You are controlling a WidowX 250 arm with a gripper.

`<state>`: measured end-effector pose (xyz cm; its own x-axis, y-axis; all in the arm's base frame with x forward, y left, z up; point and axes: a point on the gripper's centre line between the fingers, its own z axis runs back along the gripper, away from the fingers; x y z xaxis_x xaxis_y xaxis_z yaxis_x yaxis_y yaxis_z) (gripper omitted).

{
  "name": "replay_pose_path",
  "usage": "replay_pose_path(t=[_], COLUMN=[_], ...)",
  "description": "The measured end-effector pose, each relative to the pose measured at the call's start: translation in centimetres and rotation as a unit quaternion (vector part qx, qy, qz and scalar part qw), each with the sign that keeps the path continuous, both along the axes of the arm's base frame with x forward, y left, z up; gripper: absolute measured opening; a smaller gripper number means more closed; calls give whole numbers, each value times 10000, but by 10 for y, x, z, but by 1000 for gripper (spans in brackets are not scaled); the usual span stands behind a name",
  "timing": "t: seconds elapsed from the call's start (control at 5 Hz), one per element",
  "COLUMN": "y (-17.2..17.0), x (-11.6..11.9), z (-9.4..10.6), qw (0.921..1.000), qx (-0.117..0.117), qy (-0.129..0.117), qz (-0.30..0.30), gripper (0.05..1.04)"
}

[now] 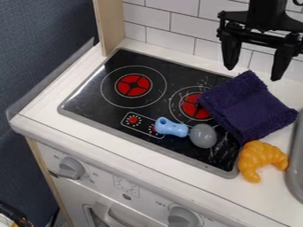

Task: Move the blue towel to the left bottom side of the stove

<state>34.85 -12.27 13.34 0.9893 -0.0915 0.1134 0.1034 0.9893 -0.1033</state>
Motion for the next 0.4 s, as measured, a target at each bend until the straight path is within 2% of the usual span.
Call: replay_pose_path(t=[0.4], y=[8], x=[6], z=[-35], qw=[9984], qx=[136], qy=[477], qz=[285], gripper=[1001])
